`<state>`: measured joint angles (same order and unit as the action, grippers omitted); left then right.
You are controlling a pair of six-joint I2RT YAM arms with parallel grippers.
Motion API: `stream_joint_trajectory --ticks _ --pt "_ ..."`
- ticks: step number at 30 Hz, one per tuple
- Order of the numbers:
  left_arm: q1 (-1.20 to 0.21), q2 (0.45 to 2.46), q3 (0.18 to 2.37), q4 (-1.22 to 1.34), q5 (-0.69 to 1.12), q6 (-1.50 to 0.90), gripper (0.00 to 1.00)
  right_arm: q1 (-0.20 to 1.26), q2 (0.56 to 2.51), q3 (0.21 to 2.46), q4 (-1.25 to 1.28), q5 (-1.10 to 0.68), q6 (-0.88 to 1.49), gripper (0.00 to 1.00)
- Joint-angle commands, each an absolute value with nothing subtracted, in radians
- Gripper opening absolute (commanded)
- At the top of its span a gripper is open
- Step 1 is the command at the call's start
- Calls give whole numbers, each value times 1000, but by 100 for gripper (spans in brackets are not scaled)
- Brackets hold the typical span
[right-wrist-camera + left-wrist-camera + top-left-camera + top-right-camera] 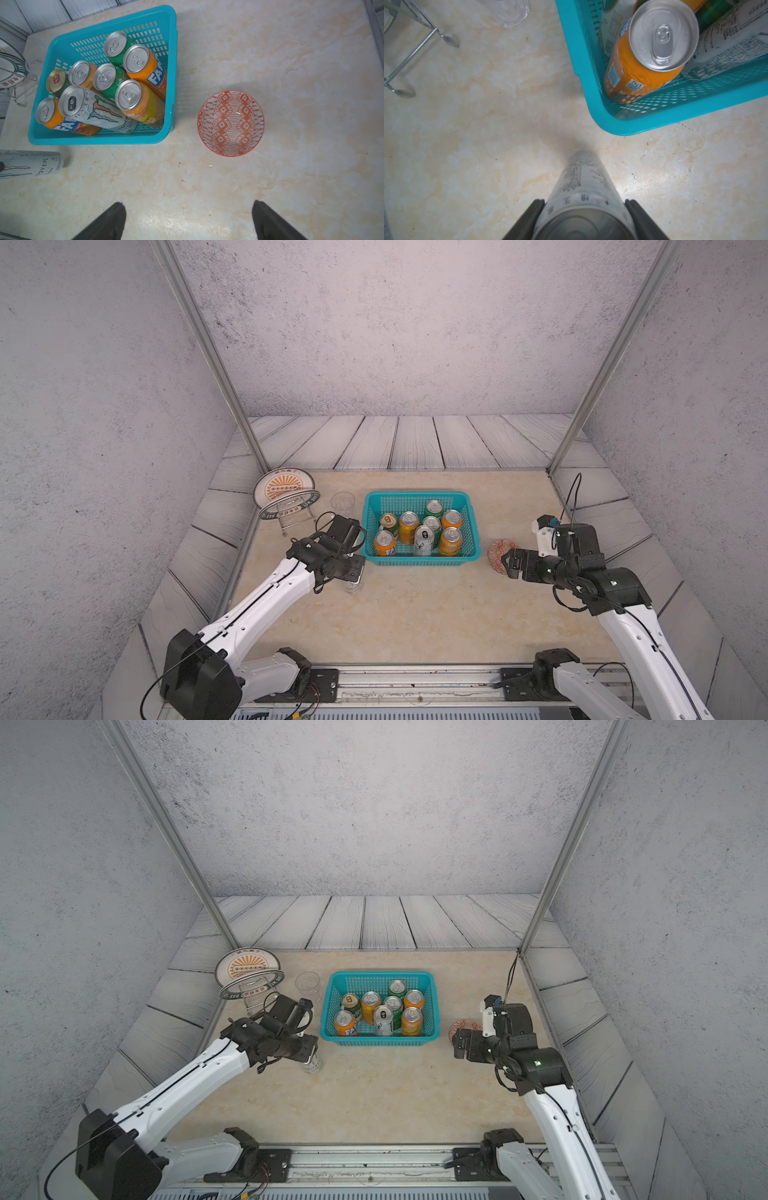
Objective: Take out the drinks from the basket
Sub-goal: Place the drink at the center of the board.
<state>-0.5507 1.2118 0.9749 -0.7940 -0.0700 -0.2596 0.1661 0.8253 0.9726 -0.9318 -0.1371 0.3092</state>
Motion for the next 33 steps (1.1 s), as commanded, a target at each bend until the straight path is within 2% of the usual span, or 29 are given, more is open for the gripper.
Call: stream_joint_trajectory --ticks 1,10,22,31,33 --pt "-543 1221 968 -738 -67 -273 40 163 824 988 -948 -123 296 99" --pt "-543 1250 961 -749 -74 -276 47 162 823 986 -946 -121 296 99" --pt "-543 1237 973 -775 -88 -273 81 163 816 995 -952 -120 295 99" --pt "-543 1163 1076 -831 -81 -248 95 163 810 1018 -969 -119 294 99" --pt "-543 1154 1116 -844 -61 -237 96 164 807 1025 -972 -119 294 99"
